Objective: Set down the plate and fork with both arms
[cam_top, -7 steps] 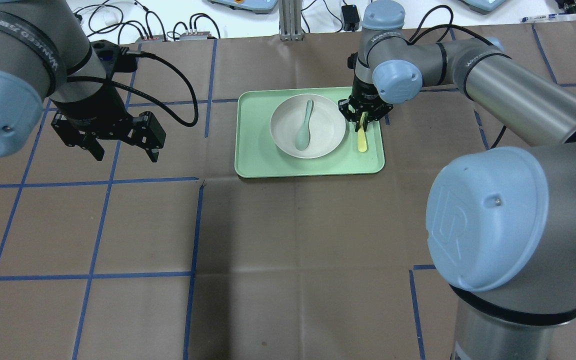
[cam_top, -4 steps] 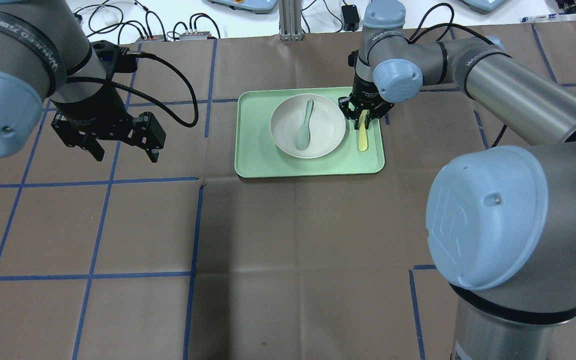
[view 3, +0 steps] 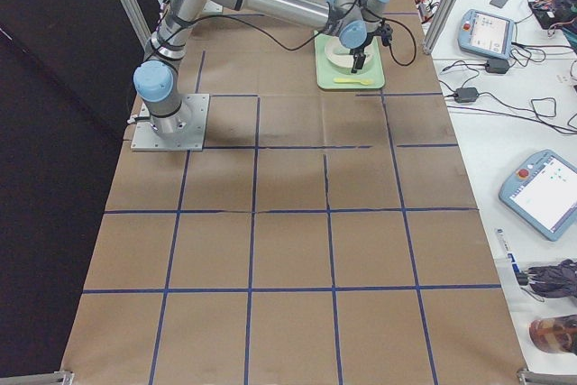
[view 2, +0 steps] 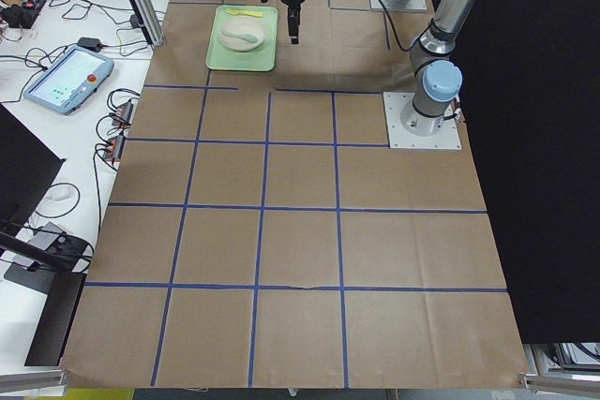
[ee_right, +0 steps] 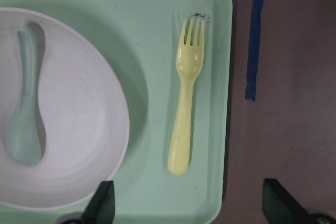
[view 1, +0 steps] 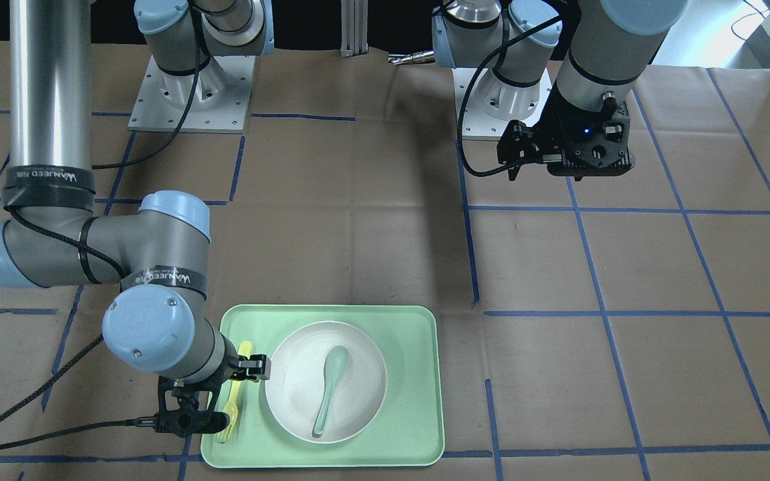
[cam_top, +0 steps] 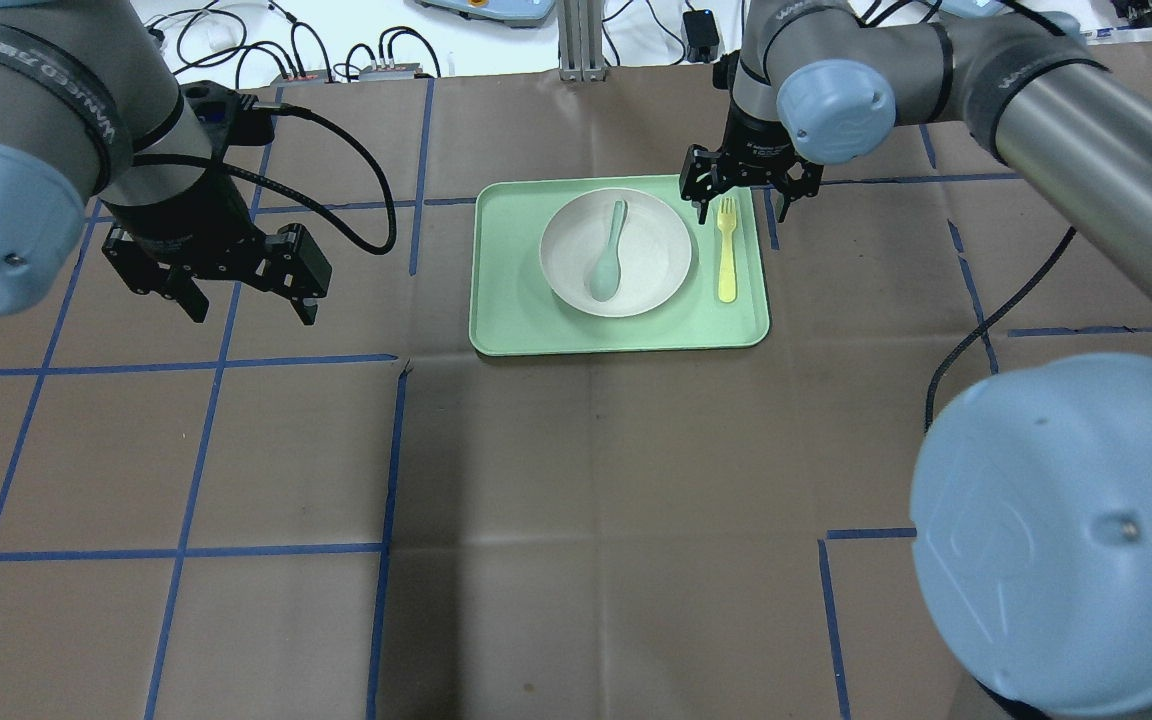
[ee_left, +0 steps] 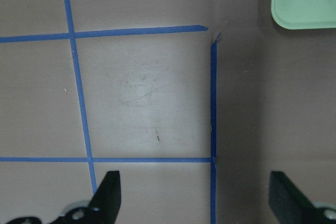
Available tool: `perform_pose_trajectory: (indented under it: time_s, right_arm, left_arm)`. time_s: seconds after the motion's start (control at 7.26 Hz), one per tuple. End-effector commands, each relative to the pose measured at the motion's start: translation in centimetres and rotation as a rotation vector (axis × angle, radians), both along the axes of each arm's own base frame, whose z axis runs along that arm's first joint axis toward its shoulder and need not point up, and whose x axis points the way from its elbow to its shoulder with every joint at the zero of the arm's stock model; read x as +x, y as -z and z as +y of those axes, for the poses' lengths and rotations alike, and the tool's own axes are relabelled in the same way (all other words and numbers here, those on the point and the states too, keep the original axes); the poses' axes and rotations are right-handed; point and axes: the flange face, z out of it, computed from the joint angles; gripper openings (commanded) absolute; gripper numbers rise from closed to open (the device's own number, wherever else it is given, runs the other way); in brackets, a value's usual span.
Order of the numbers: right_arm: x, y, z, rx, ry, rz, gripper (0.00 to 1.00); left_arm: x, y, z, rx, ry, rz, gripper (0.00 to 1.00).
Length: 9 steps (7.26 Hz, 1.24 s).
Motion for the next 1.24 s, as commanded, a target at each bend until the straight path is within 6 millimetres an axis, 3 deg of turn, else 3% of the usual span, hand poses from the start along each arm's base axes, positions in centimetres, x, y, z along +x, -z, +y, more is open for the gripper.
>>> perform_pose_trajectory:
  time_s: [0.0,0.28,0.69,1.1]
  right_arm:
    - [-1.9,-8.6,4.5,0.026,-0.048,0.001,1.00]
    - [-6.0,-14.0,9.9,0.058,-0.059,-0.012,1.00]
    - [-5.4,-15.1,18.3,0.052,-0.049,-0.006,1.00]
    - [-5.5,-15.9,19.0,0.043,-0.013,0.001,1.00]
  left_arm:
    - [0.0,0.0,0.1,0.000,0.000,0.000,1.00]
    - [-0.1,0.4,0.0,0.006,-0.001,0.006,1.00]
    - [-0.4,0.6,0.0,0.005,-0.003,0.037,1.00]
    - [-0.5,0.6,0.0,0.003,-0.004,0.046,1.00]
